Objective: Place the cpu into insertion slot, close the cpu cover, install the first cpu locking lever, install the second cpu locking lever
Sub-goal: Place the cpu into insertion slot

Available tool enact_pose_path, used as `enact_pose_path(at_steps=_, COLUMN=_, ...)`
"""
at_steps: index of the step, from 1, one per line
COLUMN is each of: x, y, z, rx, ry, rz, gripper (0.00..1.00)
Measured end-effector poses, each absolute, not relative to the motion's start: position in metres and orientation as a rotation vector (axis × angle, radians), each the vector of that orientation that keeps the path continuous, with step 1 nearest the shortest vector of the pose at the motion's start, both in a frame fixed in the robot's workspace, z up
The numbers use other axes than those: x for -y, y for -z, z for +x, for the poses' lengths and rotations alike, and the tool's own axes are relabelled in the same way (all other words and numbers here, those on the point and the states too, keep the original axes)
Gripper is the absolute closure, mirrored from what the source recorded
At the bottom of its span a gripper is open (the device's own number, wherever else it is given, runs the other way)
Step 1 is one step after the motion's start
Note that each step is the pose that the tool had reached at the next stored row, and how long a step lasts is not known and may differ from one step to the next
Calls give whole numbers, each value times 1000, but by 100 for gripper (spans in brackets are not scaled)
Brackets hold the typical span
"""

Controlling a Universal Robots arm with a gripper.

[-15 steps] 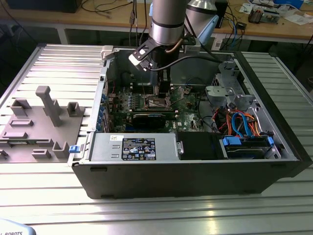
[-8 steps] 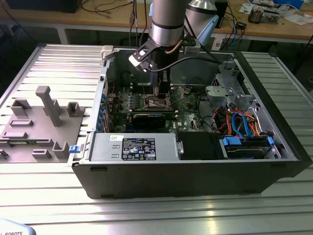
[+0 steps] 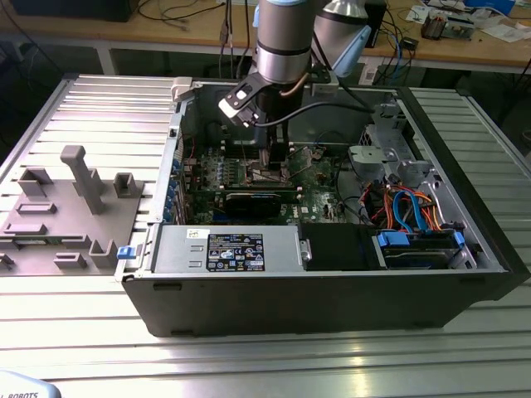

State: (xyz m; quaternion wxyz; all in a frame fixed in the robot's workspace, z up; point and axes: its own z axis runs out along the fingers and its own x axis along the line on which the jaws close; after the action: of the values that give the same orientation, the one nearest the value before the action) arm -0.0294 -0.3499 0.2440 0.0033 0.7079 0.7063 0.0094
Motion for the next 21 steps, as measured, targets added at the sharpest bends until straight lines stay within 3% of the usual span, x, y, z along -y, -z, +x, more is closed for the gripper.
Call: enact_pose_path(at_steps=21, x=347, y=-225, z=-35, rx=-2218, ry=-29, rz=2215, gripper=46)
